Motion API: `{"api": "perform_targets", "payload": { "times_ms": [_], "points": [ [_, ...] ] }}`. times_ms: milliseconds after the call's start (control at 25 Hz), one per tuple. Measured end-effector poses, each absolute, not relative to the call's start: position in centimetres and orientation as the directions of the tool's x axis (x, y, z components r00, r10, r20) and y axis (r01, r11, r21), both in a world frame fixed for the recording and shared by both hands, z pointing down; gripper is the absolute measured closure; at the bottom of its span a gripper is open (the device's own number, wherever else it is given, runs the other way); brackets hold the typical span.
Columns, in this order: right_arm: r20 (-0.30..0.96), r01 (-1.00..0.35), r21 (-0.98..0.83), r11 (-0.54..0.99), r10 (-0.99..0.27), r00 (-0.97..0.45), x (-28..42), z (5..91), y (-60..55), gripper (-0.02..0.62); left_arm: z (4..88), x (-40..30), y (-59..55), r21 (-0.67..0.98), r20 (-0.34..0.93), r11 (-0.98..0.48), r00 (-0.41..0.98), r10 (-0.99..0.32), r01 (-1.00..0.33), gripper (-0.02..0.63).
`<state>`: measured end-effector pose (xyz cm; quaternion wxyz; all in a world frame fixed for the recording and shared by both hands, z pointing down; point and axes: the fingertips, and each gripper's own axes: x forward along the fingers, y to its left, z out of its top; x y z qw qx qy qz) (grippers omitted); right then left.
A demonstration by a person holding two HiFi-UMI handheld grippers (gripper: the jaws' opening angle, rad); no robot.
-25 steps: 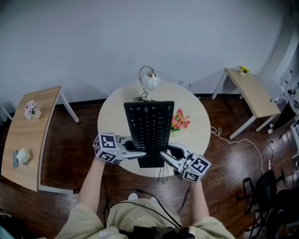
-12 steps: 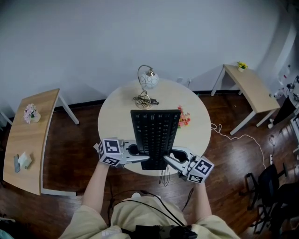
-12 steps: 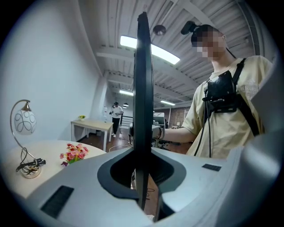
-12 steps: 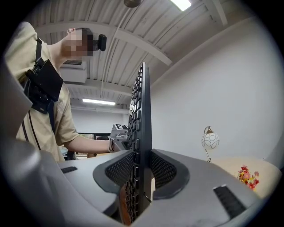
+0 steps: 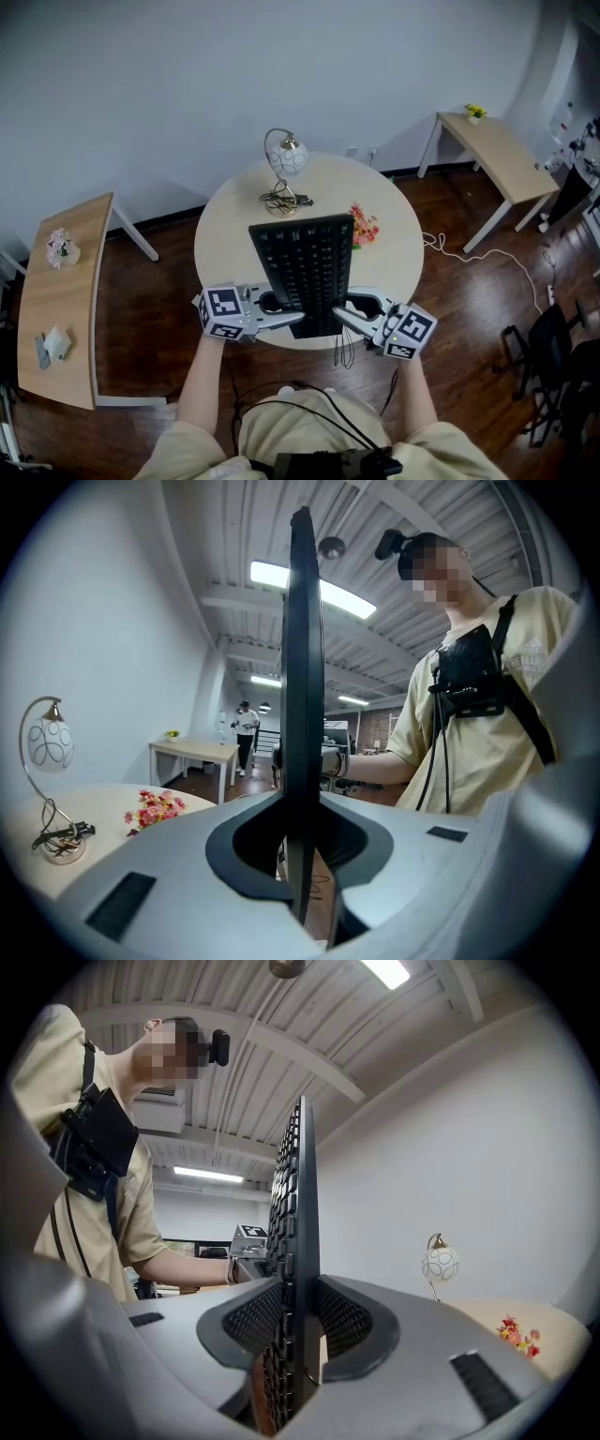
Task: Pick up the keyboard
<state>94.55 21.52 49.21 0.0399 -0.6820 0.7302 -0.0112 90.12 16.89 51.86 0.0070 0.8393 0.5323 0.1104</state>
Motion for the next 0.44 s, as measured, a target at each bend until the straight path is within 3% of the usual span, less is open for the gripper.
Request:
{"api": "perform_targets", "payload": {
  "times_ms": [440],
  "points": [
    [-0.03, -0.997, -0.064, 0.034, -0.999, -0.033, 94.8, 49.1, 22.9, 0.462, 51.6, 90.4, 18.3, 0.127, 0.161, -0.412, 0.391, 0.906, 0.902, 0.552]
  ]
}}
